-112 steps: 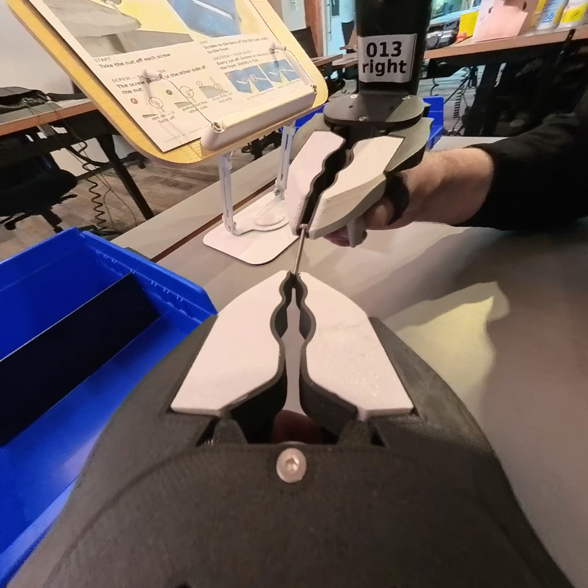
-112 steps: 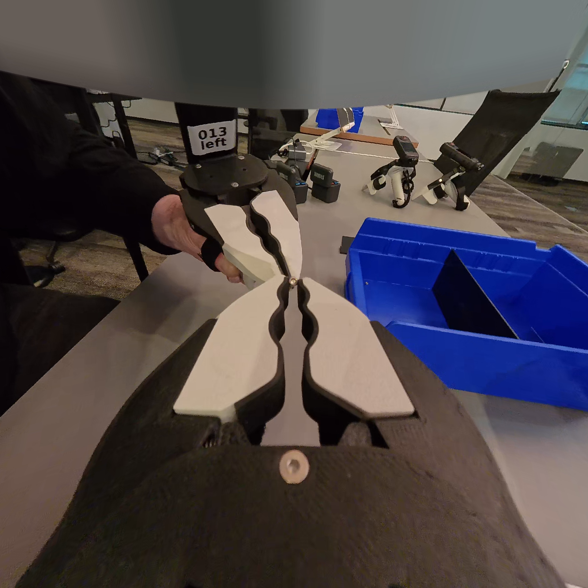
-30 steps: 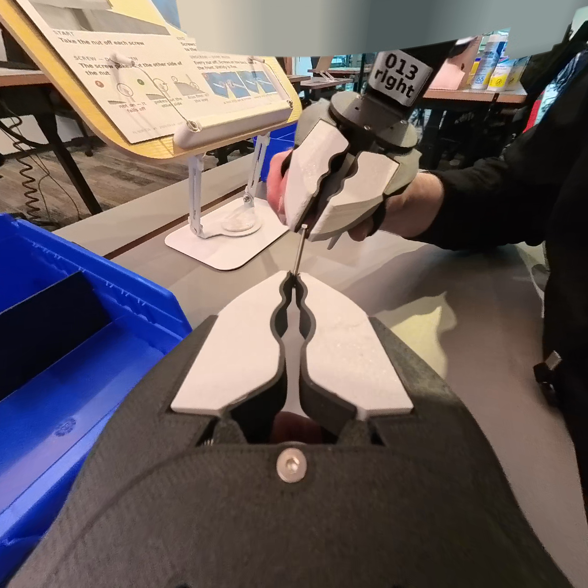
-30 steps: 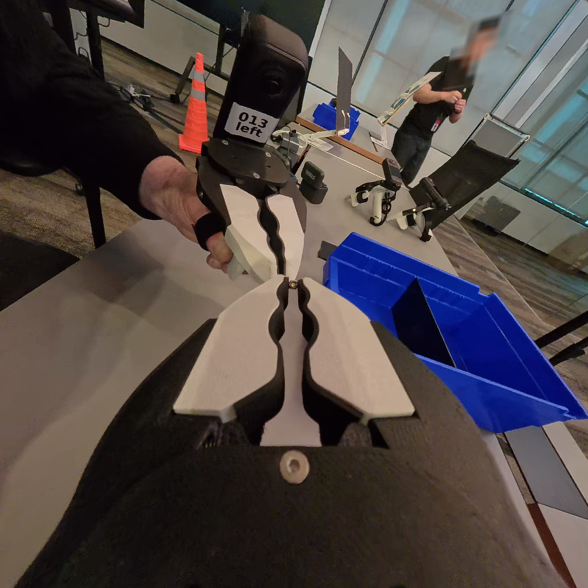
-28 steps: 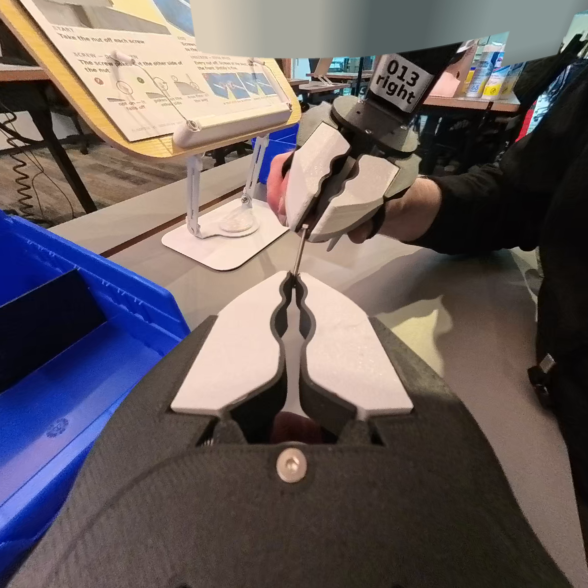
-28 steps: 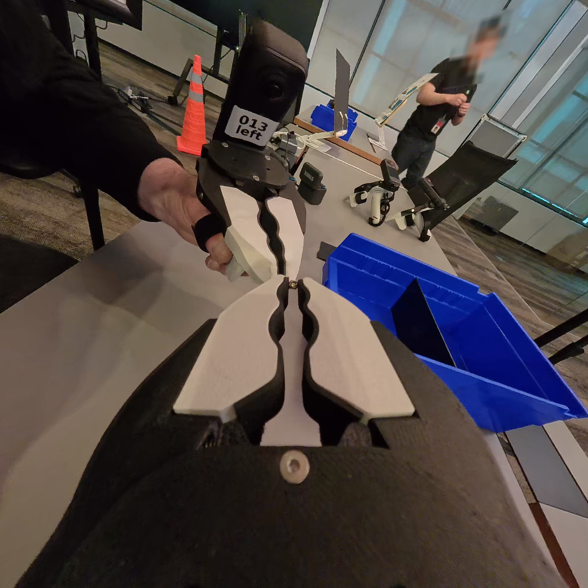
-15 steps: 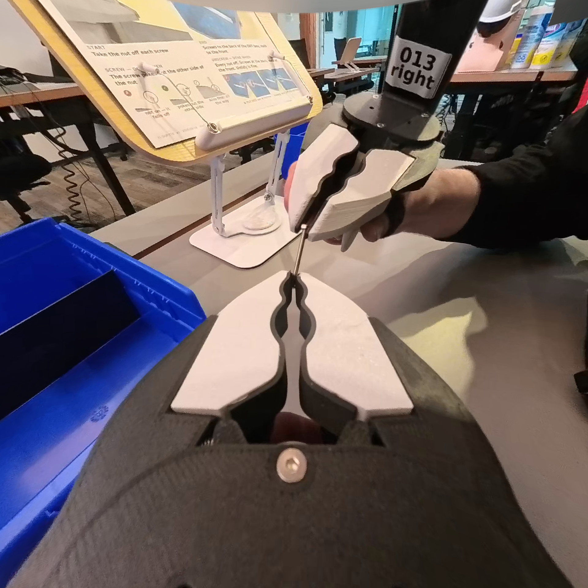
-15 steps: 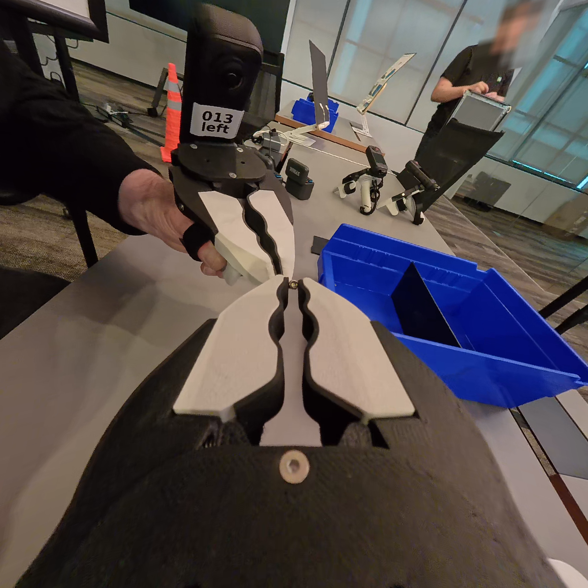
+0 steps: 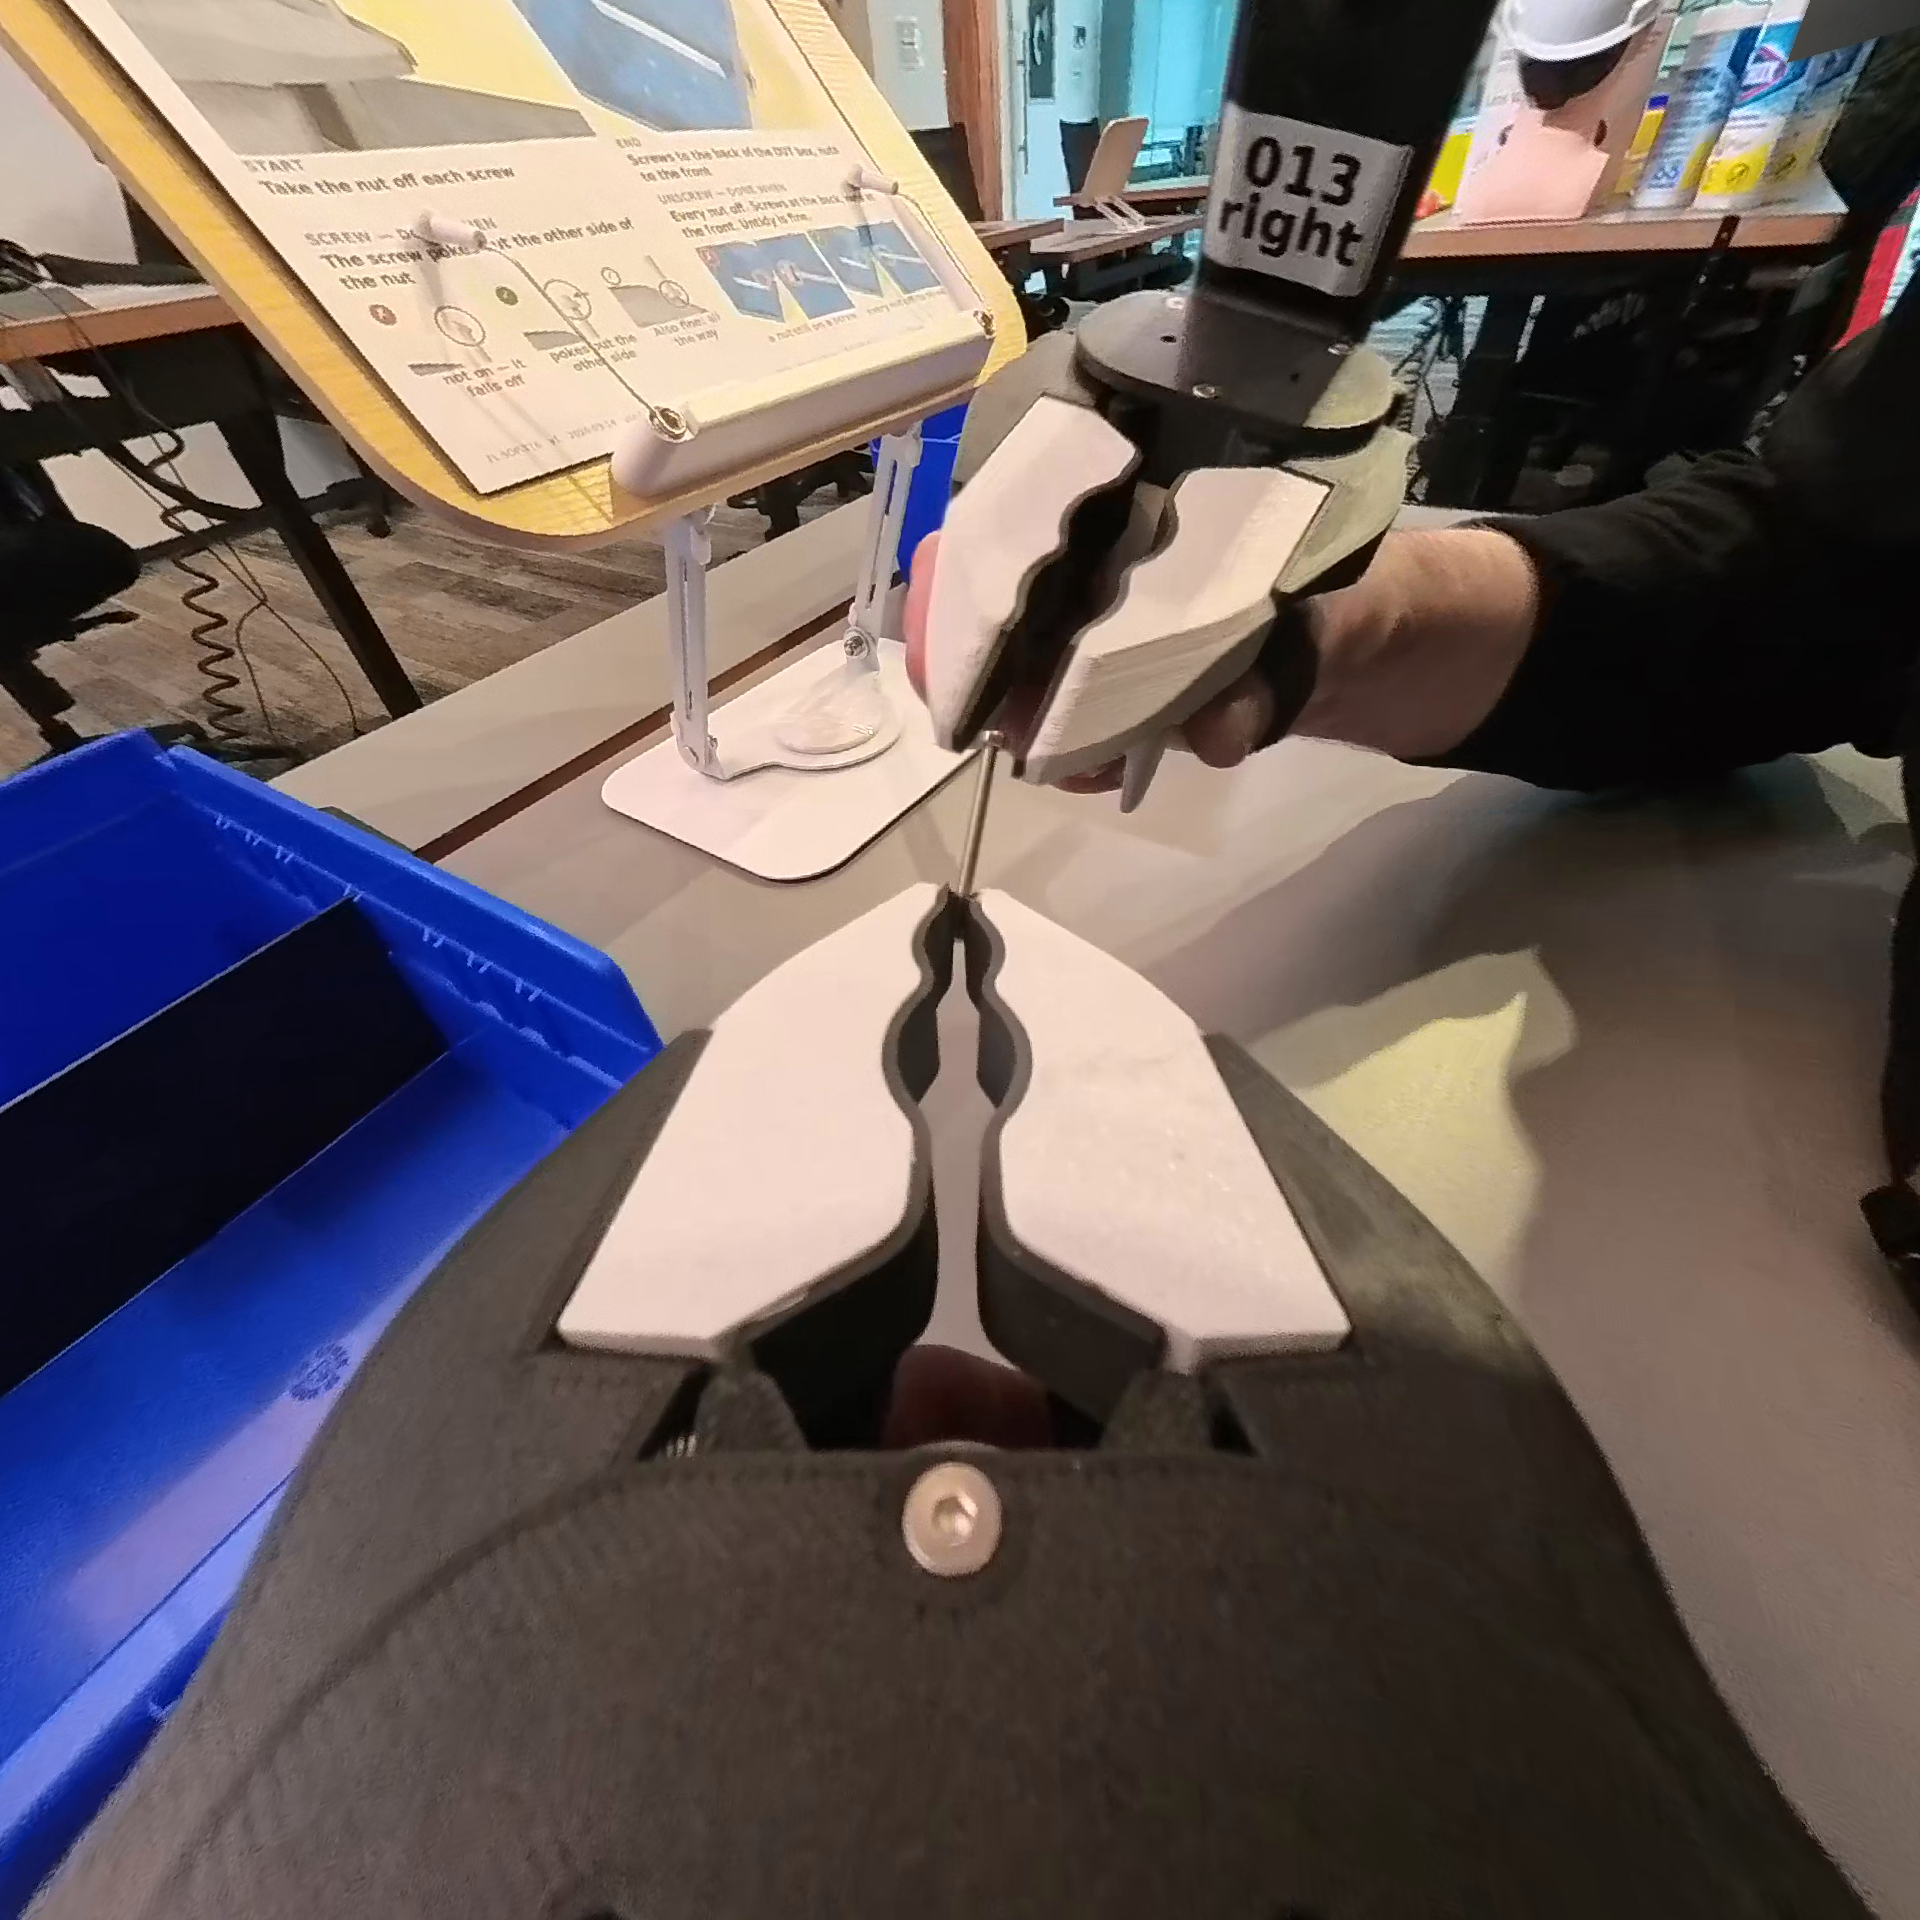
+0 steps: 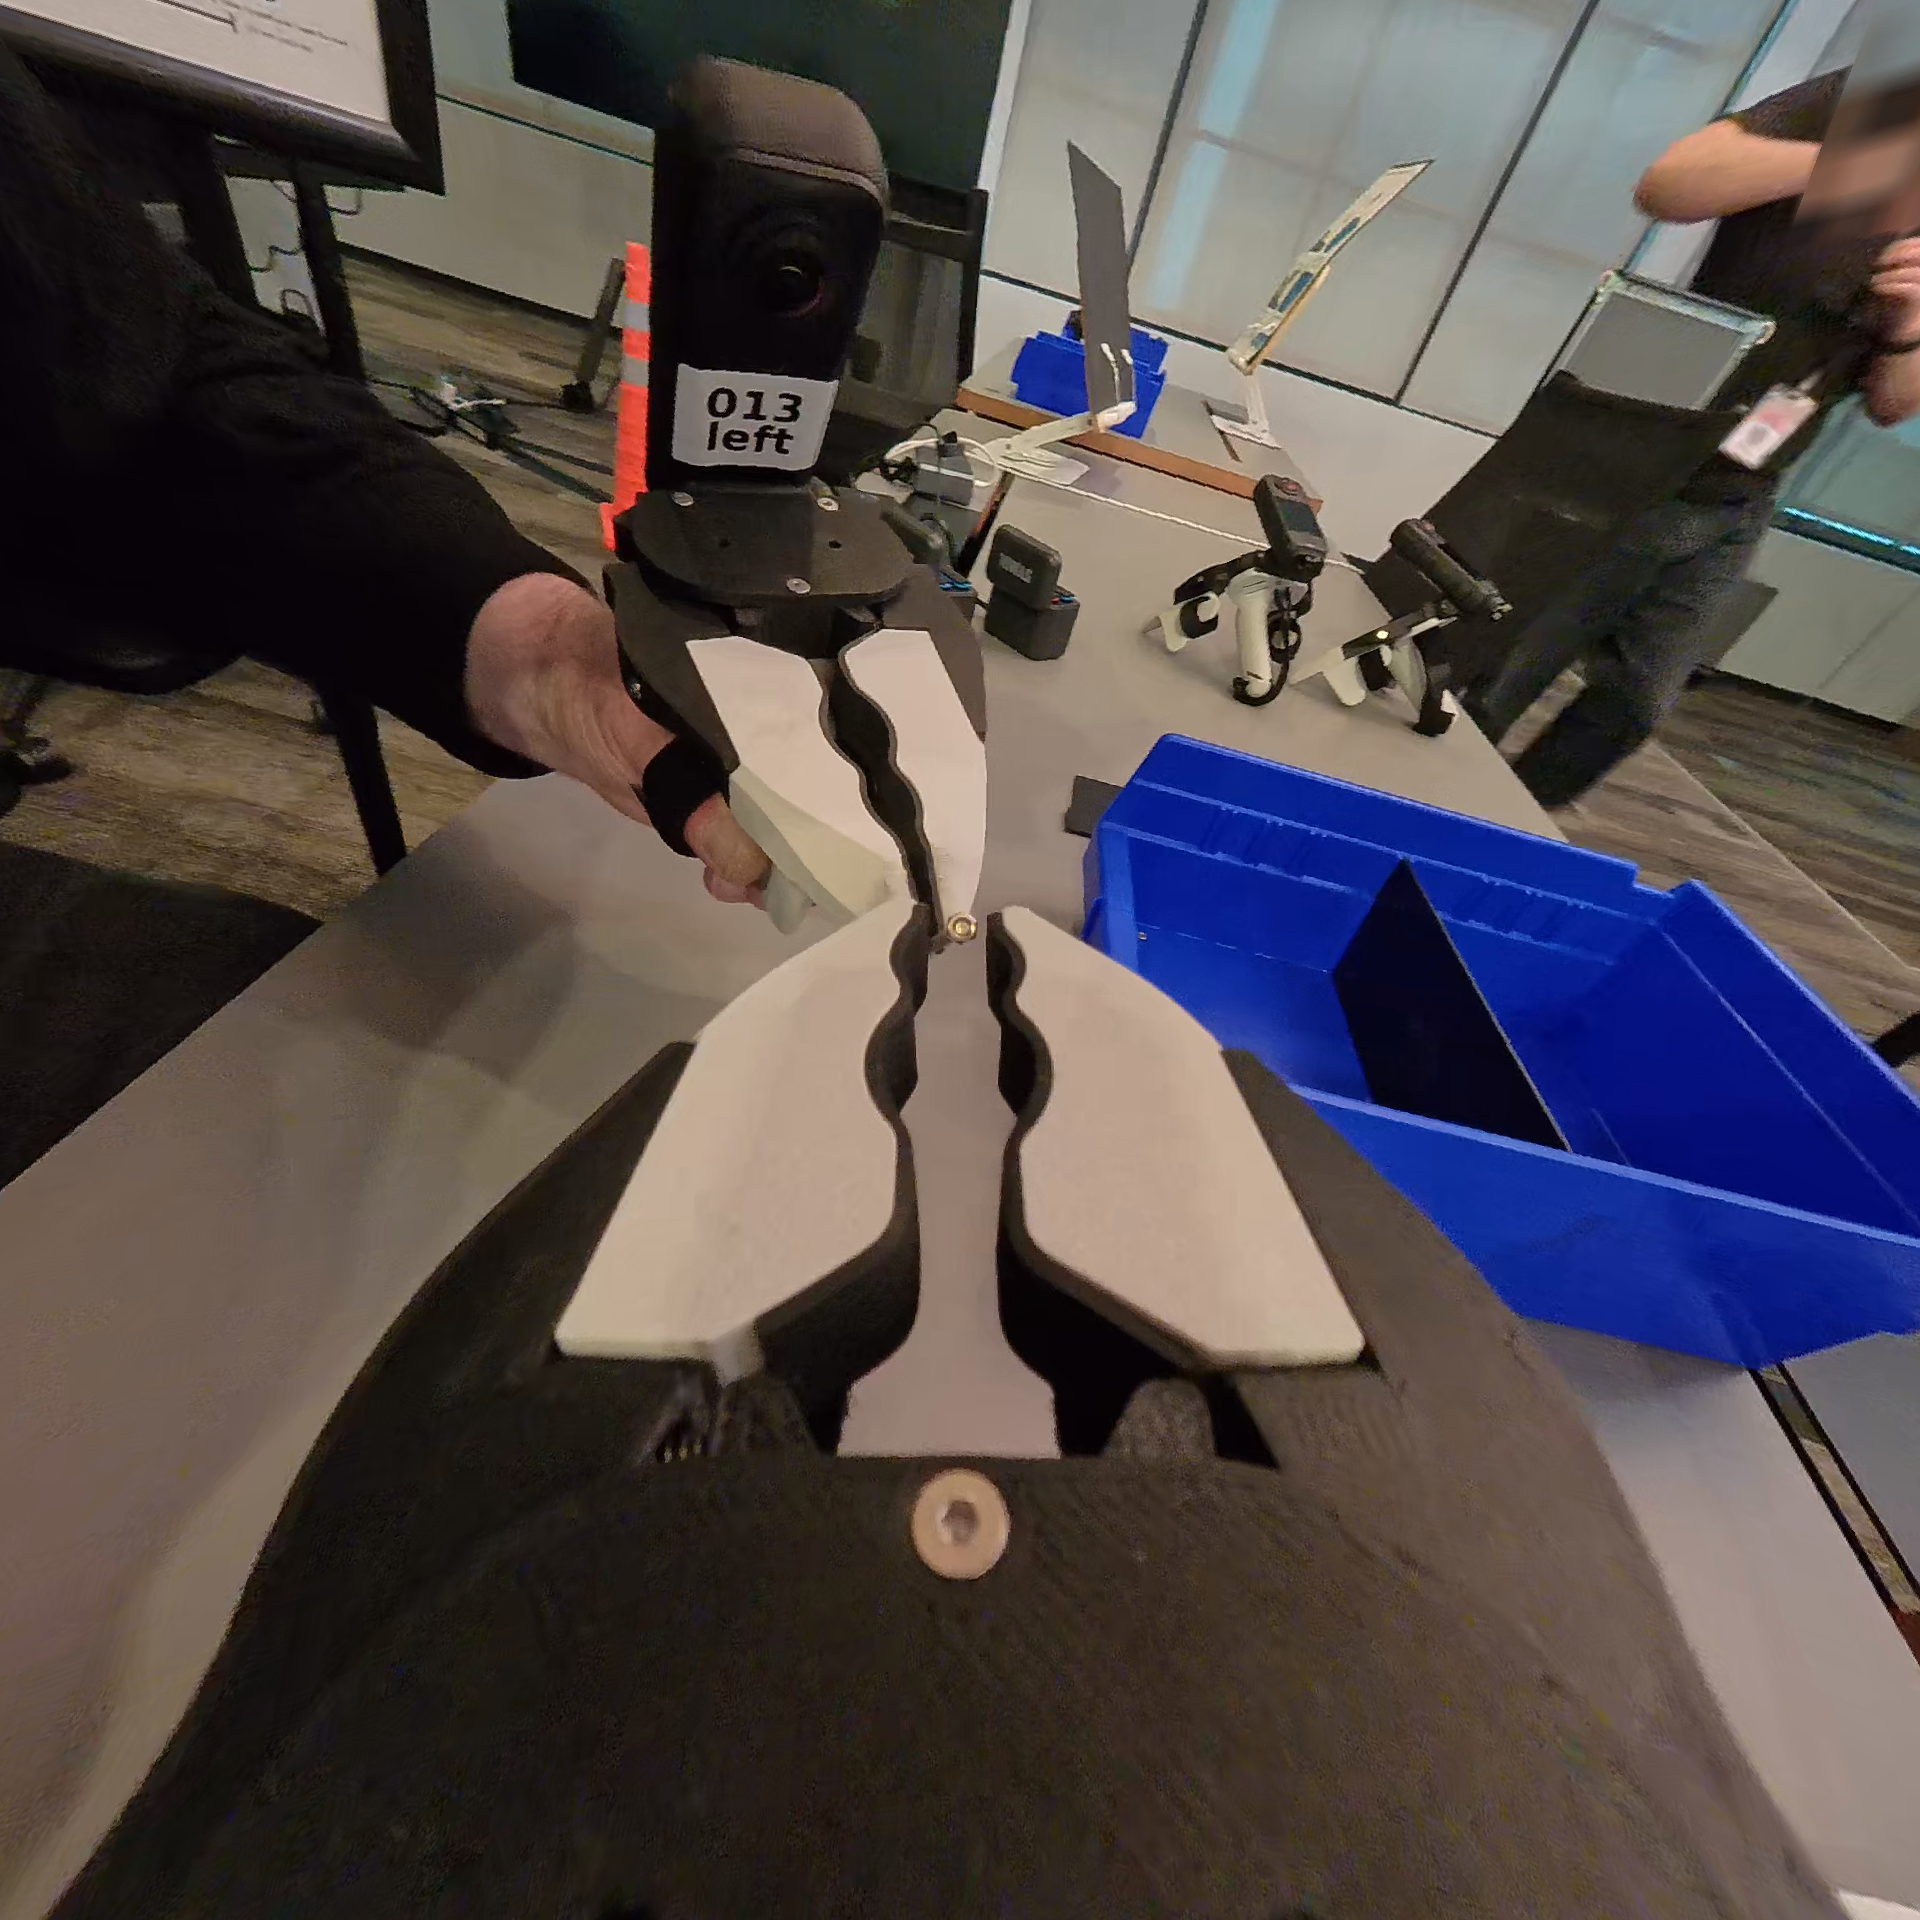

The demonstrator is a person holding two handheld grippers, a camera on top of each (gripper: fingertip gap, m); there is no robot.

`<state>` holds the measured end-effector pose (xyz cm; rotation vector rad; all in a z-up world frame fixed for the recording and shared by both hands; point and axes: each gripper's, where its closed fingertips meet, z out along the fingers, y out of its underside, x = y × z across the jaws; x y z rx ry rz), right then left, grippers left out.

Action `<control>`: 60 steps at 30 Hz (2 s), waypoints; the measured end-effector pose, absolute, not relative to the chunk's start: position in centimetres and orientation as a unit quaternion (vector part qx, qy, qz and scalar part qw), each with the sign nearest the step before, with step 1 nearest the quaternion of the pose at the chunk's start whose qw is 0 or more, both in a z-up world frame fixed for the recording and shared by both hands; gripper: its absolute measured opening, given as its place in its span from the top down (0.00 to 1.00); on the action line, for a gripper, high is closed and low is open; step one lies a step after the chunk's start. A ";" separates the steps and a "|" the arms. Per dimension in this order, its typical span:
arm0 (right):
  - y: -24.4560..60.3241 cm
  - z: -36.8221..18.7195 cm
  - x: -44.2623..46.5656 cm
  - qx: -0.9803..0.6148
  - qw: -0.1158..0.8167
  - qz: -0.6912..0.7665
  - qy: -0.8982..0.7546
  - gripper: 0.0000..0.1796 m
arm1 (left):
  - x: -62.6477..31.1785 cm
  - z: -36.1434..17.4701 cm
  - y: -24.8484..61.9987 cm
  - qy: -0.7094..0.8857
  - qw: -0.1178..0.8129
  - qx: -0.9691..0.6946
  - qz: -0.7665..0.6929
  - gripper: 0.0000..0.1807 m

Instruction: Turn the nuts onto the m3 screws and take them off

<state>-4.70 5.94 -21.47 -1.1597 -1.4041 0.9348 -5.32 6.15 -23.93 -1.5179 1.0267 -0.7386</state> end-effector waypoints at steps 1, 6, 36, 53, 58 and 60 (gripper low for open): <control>5.9 -21.5 -4.7 -0.482 0.517 0.392 -0.589 0.94 | -5.3 -23.9 6.1 0.436 0.550 -0.640 -0.313 1.00; 5.6 -21.7 -4.7 -0.479 0.504 0.394 -0.601 0.96 | -5.4 -23.8 6.0 0.442 0.552 -0.637 -0.308 1.00; 5.1 -21.7 -4.8 -0.475 0.492 0.401 -0.610 0.91 | -5.3 -23.6 6.0 0.442 0.555 -0.636 -0.303 1.00; 4.8 -21.8 -4.2 -0.476 0.485 0.398 -0.616 0.94 | -5.1 -23.2 5.8 0.441 0.558 -0.634 -0.302 1.00; 5.2 -21.2 -4.0 -0.483 0.496 0.393 -0.605 0.90 | -4.9 -22.8 5.8 0.439 0.561 -0.632 -0.305 1.00; 5.0 -20.6 -4.0 -0.474 0.507 0.396 -0.601 0.89 | -4.7 -22.8 5.7 0.442 0.560 -0.630 -0.305 1.00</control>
